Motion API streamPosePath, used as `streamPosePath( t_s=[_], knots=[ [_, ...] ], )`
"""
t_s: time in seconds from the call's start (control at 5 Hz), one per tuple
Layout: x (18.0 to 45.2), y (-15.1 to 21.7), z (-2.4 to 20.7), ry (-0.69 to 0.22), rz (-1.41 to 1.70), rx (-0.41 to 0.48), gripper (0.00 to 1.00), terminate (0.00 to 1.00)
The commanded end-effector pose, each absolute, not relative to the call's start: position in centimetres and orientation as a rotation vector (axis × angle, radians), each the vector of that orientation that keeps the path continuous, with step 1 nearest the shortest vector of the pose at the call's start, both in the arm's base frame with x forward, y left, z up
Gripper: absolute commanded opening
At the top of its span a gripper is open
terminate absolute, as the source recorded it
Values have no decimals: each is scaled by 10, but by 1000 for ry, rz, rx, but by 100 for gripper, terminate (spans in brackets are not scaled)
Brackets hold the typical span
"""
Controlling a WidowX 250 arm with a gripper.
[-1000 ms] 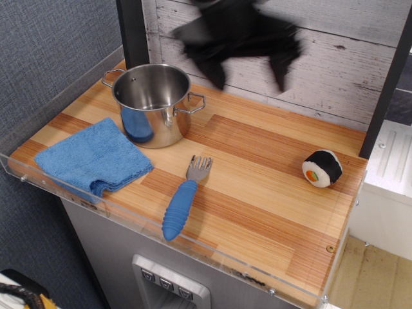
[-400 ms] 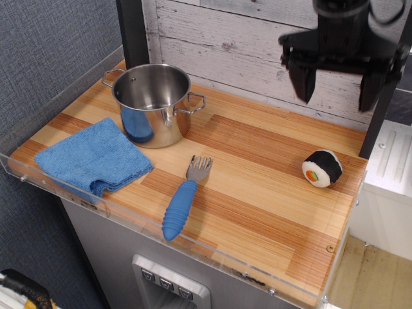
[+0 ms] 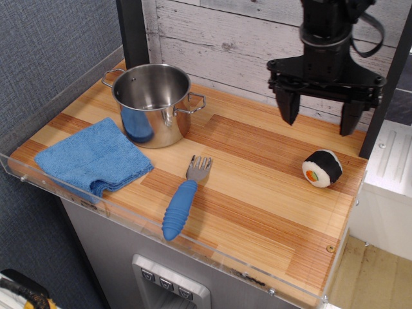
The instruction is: Place the sushi roll behind the blue fork
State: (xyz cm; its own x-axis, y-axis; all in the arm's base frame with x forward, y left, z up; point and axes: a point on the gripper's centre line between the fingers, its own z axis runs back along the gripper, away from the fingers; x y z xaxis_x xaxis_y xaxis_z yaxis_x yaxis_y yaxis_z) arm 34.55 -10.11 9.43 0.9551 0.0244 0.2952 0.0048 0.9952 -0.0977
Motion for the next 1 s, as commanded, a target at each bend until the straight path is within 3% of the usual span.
streamPosePath(
  t_s=[0.0, 0.8],
  knots=[
    [344, -100, 76, -279, -6, -83, 100, 0],
    [345, -113, 41, -233, -25, -80, 100, 0]
  ],
)
